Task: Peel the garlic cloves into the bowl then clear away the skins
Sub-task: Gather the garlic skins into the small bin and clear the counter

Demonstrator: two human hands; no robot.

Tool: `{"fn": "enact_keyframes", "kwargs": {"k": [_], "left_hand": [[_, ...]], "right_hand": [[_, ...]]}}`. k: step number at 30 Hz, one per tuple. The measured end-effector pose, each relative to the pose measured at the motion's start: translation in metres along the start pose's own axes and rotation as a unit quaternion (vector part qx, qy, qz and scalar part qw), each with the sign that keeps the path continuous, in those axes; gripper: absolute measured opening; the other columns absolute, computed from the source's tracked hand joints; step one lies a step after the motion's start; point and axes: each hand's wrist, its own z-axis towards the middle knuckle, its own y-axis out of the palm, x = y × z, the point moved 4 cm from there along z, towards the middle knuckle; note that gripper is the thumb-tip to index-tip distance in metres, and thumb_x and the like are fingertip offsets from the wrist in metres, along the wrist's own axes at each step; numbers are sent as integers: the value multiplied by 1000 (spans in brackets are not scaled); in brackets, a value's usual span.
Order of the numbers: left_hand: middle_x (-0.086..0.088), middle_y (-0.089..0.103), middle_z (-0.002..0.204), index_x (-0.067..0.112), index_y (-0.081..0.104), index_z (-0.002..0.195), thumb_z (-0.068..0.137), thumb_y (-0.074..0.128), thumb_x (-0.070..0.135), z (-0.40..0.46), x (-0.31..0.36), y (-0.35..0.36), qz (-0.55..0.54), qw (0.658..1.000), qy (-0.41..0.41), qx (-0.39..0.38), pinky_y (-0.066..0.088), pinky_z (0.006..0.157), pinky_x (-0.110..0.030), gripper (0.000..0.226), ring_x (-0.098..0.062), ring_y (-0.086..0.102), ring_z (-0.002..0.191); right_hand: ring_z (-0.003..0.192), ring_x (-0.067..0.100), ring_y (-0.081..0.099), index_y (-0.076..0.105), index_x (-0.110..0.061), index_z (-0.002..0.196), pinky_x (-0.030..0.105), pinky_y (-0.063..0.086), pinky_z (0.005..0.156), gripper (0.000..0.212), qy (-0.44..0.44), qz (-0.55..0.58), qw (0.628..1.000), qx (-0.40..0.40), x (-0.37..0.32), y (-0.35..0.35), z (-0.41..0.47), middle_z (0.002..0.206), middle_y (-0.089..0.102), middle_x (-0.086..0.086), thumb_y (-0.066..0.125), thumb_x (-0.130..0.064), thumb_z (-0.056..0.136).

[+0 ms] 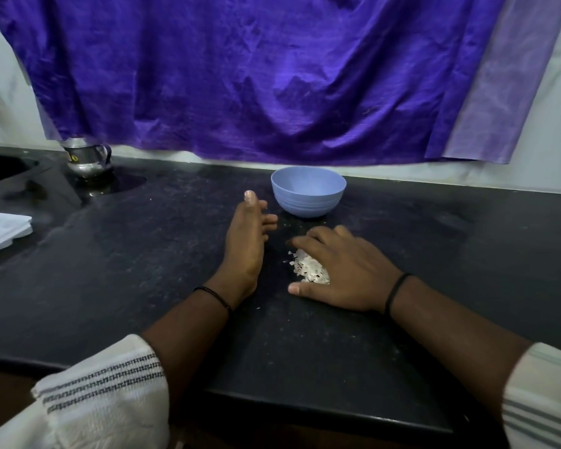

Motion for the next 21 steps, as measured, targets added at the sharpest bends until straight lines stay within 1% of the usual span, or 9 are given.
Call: {"fn": "enact_keyframes", "kwargs": {"k": [4,8,10,12,14,16,18,20,21], "left_hand": [[-8,67,106,23,58,116,100,21,61,0,-1,0,24,1000,14,1,49,82,-35,55,-23,65,100],[-10,67,103,23,59,112,101,26,60,0,0,0,36,999,10,4,45,77,-31,51,-21,64,95],[-8,66,101,20,60,109,102,32,55,-2,1,2,53,998,15,-3,44,72,-27,46,-17,63,91],[-6,65,94,14,62,103,102,40,47,-6,2,3,77,997,26,-11,45,70,-26,39,-14,60,85],[-7,65,88,11,65,97,102,48,37,-8,2,5,111,992,47,-27,51,72,-34,31,-15,60,81],[-5,67,89,13,68,96,100,54,29,-10,4,5,200,975,85,-51,52,77,-35,21,-14,62,81],[1,67,98,17,70,108,98,59,28,-12,9,4,324,933,134,-87,45,74,-24,18,-8,59,83],[4,63,103,17,63,127,94,63,37,-14,15,1,399,893,148,-149,42,71,-17,38,-4,56,85],[3,62,105,16,58,134,91,65,43,-14,16,0,418,878,137,-186,44,71,-17,51,-5,57,86]], "right_hand": [[99,15,44,45,-34,120,30,34,73,47,-20,-5,1000,4,-4,0,13,111,45,-7,38,-70,91],[88,17,47,47,-26,103,31,30,67,24,-33,12,999,16,-8,-4,18,95,39,-7,46,-49,98],[89,18,50,49,-24,101,31,29,67,21,-33,19,999,24,-8,-3,18,94,42,-6,48,-45,98],[91,15,49,51,-26,101,32,35,69,25,-21,55,998,37,-5,0,15,96,46,-6,49,-50,96],[97,12,49,55,-30,105,32,43,79,33,18,139,989,55,1,0,10,101,53,-8,48,-58,91],[101,9,51,60,-33,111,32,46,87,32,51,202,974,88,8,-8,4,107,58,-12,48,-55,91],[101,8,56,66,-29,116,29,47,89,25,86,234,962,111,16,-20,-3,110,63,-10,54,-38,97],[97,8,60,70,-24,115,24,46,88,21,123,236,959,98,22,-30,-12,109,66,-5,58,-28,98],[94,7,60,71,-23,113,23,45,85,22,138,224,962,76,24,-33,-16,108,66,-4,62,-32,96]]}}
